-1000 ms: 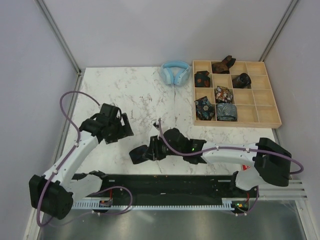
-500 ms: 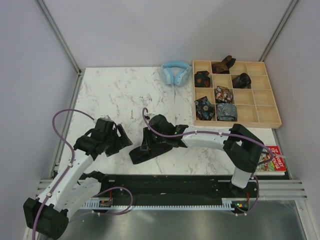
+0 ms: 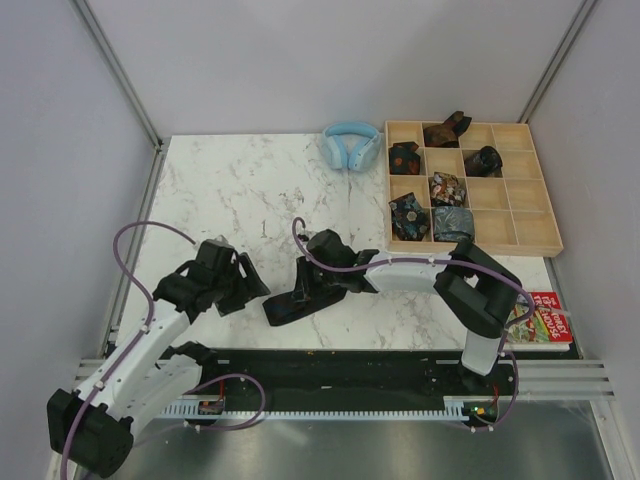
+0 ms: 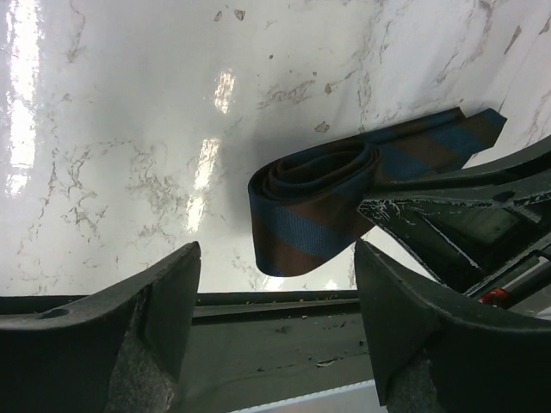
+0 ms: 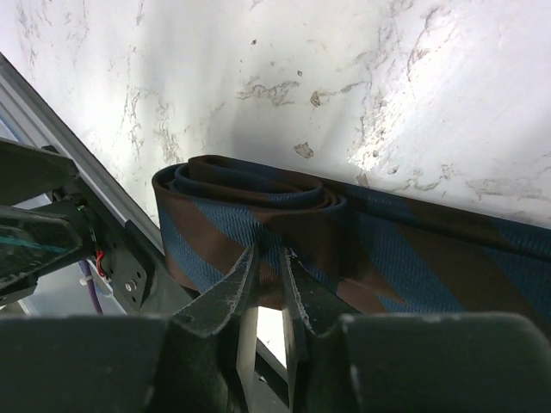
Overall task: Roll the ties
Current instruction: Roll the tie at the center of the board.
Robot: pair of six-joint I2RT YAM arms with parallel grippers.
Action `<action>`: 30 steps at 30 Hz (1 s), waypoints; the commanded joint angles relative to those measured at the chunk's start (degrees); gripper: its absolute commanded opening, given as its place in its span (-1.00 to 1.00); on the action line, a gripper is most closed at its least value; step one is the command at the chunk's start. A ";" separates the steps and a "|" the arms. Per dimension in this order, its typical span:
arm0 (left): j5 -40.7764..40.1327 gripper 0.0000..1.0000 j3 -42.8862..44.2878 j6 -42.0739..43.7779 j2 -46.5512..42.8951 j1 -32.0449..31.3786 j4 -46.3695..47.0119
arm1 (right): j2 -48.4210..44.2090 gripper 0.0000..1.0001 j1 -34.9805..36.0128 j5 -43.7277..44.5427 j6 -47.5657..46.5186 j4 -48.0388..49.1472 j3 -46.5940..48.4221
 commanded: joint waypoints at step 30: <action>-3.73 0.21 -20.12 -9.38 0.64 -8.41 26.28 | 4.45 -0.56 -1.91 -3.03 0.22 8.02 -6.39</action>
